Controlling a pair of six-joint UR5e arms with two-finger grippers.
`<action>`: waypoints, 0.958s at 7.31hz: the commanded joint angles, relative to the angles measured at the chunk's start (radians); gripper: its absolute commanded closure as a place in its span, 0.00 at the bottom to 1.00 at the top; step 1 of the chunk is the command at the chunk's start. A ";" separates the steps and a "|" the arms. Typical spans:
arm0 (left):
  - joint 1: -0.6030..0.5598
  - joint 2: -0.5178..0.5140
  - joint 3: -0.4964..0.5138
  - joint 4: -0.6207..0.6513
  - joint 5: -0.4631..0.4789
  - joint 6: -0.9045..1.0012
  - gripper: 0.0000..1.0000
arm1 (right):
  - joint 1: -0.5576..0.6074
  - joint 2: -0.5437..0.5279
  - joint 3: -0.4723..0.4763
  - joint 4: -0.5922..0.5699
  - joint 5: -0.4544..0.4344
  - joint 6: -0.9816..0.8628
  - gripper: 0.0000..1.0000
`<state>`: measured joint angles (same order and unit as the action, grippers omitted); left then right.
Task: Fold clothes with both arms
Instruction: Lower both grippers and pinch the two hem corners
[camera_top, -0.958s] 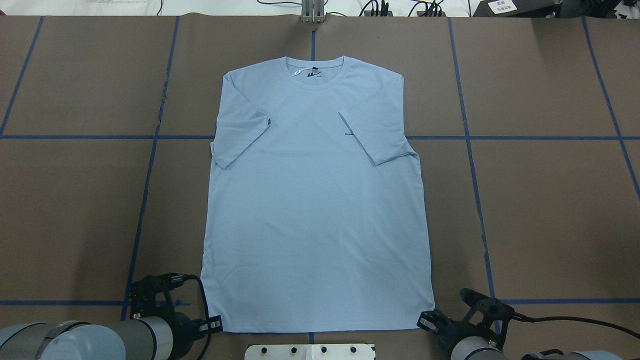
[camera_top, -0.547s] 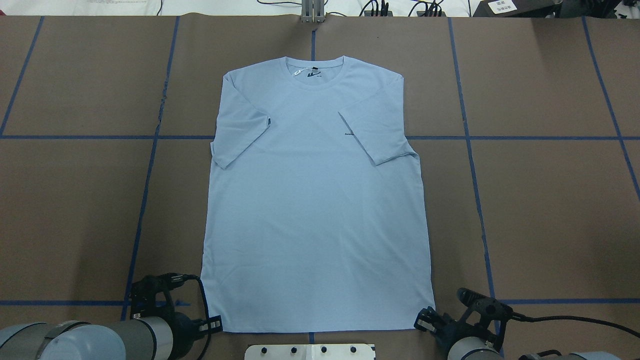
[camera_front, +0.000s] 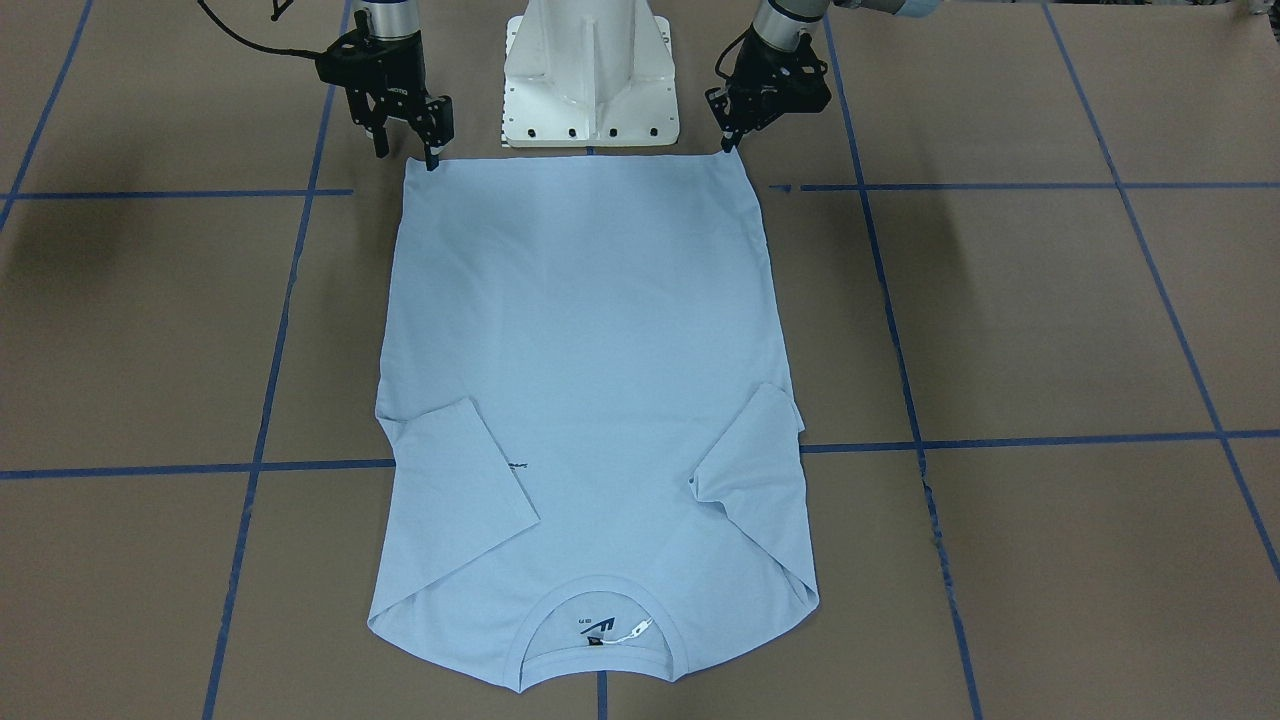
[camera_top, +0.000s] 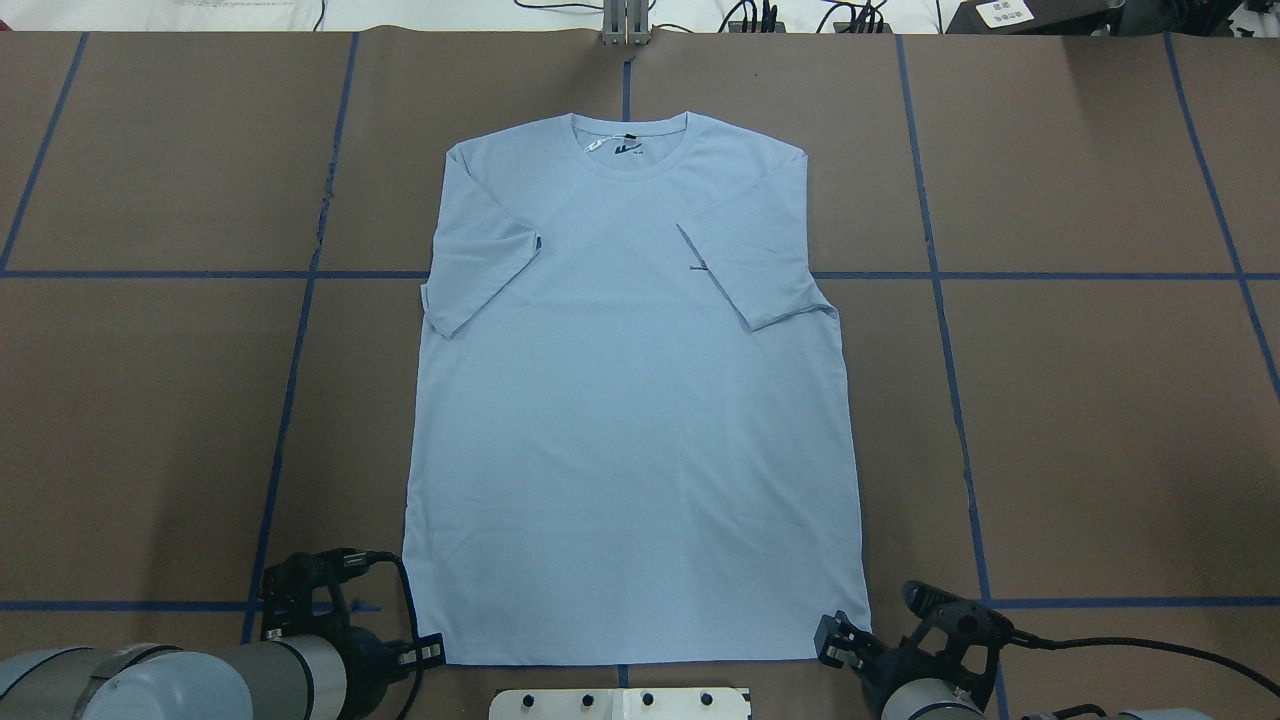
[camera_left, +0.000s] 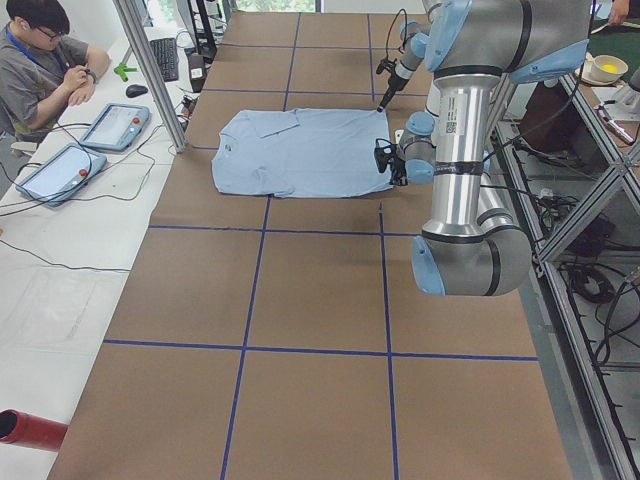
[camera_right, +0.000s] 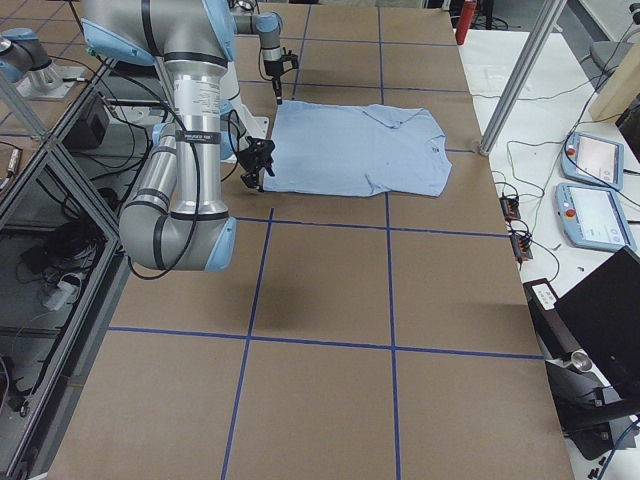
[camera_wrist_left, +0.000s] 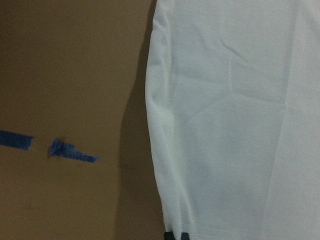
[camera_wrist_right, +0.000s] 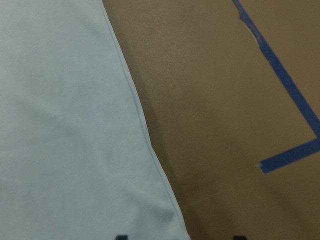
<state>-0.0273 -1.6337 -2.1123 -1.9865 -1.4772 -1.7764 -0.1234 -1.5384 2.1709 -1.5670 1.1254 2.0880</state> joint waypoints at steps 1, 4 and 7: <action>0.000 0.000 0.000 0.000 0.000 0.000 1.00 | -0.002 0.023 -0.022 -0.001 0.001 0.000 0.42; -0.002 0.000 -0.001 0.000 0.000 0.000 1.00 | -0.004 0.030 -0.036 -0.001 0.001 0.000 0.57; 0.000 0.000 -0.001 0.000 0.000 0.000 1.00 | 0.007 0.027 -0.026 0.001 -0.001 0.000 1.00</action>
<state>-0.0285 -1.6337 -2.1137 -1.9865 -1.4772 -1.7764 -0.1219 -1.5085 2.1424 -1.5664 1.1249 2.0877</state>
